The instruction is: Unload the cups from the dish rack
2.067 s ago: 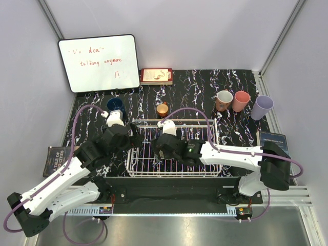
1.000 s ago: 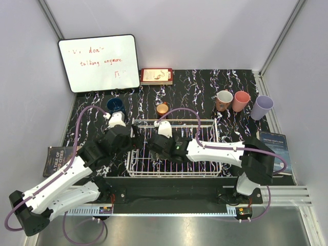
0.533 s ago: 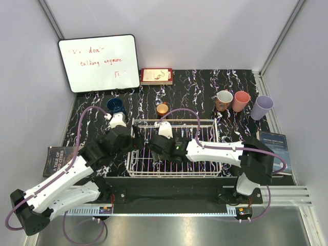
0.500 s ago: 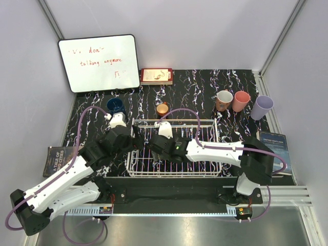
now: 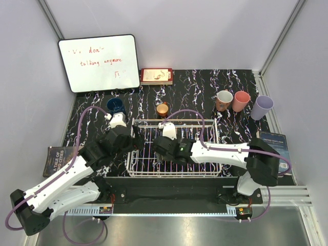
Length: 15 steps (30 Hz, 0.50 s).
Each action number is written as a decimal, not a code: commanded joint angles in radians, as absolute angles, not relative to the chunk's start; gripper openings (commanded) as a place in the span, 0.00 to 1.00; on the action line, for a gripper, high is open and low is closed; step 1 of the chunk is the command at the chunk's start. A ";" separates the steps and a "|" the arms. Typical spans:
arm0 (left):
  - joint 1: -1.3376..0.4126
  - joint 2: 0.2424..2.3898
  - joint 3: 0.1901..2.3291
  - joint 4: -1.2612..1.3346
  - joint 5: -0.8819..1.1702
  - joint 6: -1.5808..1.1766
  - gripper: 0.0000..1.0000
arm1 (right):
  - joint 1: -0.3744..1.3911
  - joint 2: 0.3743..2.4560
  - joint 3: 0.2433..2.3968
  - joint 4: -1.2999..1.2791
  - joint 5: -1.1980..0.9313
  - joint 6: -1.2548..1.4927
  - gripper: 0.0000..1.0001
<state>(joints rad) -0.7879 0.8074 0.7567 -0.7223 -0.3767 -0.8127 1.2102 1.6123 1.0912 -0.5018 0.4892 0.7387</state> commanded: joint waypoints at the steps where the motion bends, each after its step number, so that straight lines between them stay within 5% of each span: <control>1: -0.793 0.811 0.769 -0.675 -0.368 -0.818 0.98 | 1.207 1.551 1.062 -0.554 0.523 0.764 0.64; 2: -0.795 0.813 0.767 -0.675 -0.368 -0.818 0.98 | 1.207 1.543 1.060 -0.554 0.525 0.764 0.65; 6: -0.796 0.818 0.767 -0.673 -0.367 -0.821 0.98 | 1.207 1.534 1.062 -0.554 0.526 0.746 0.43; 10: -0.799 0.815 0.765 -0.673 -0.368 -0.821 0.98 | 1.207 1.537 1.065 -0.552 0.518 0.741 0.00; 15: -0.799 0.804 0.758 -0.673 -0.371 -0.822 0.97 | 1.207 1.483 1.086 -0.545 0.551 0.723 0.00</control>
